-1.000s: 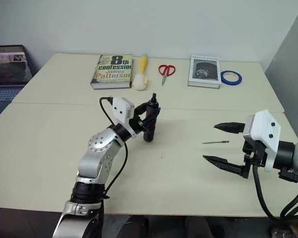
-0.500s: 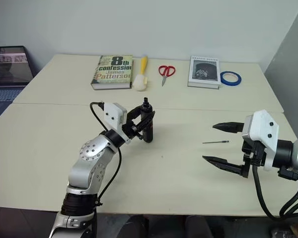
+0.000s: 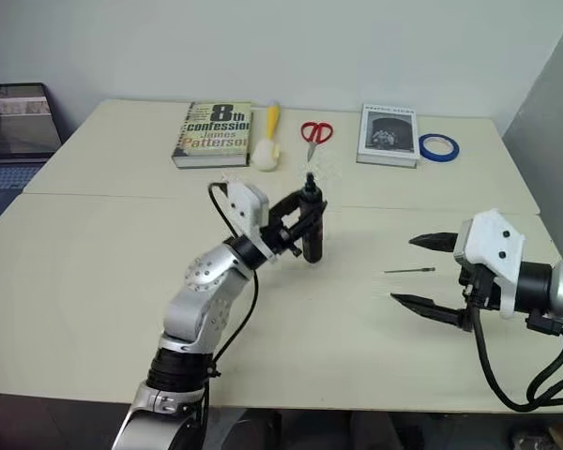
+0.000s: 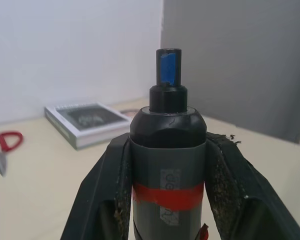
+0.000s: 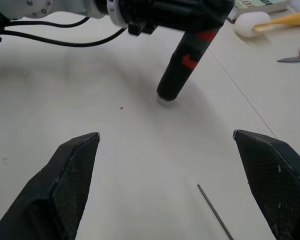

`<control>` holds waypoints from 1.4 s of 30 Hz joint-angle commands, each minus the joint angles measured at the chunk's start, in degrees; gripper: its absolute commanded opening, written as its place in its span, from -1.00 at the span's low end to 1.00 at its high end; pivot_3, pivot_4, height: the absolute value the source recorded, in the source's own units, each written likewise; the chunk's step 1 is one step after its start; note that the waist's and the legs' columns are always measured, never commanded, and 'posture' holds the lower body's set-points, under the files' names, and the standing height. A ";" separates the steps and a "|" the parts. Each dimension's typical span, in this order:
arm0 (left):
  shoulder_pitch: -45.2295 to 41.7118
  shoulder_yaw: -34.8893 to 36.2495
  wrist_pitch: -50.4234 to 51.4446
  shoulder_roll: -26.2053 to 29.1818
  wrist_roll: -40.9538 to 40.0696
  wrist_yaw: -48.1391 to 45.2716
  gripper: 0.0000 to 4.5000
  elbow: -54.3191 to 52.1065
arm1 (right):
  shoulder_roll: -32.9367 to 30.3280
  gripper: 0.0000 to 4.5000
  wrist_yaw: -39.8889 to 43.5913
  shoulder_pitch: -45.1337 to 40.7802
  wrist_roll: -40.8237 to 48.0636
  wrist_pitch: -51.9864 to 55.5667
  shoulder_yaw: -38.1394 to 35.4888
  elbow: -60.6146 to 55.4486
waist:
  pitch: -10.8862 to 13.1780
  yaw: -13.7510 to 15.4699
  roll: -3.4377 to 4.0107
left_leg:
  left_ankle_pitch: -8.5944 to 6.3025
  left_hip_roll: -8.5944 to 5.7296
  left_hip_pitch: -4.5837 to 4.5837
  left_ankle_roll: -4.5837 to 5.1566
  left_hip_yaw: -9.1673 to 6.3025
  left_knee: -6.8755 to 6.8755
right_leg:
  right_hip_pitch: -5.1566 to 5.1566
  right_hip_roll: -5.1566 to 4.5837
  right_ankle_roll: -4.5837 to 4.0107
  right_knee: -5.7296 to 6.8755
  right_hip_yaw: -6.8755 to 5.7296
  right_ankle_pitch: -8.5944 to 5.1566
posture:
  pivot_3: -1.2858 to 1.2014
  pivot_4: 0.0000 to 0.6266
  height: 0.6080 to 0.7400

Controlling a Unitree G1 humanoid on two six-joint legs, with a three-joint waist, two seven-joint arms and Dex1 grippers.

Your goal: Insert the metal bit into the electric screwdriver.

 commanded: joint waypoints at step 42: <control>4.82 -3.08 -7.42 0.39 3.92 1.89 -0.27 -3.69 | 21.91 1.00 31.33 -59.28 -58.37 -37.68 52.57 89.54 | -0.05 -0.33 0.21 | 0.01 0.03 0.07 -0.03 0.30 -0.04 | -0.05 -0.13 -0.30 -0.27 0.04 0.47 | 0.03 -0.52 1.00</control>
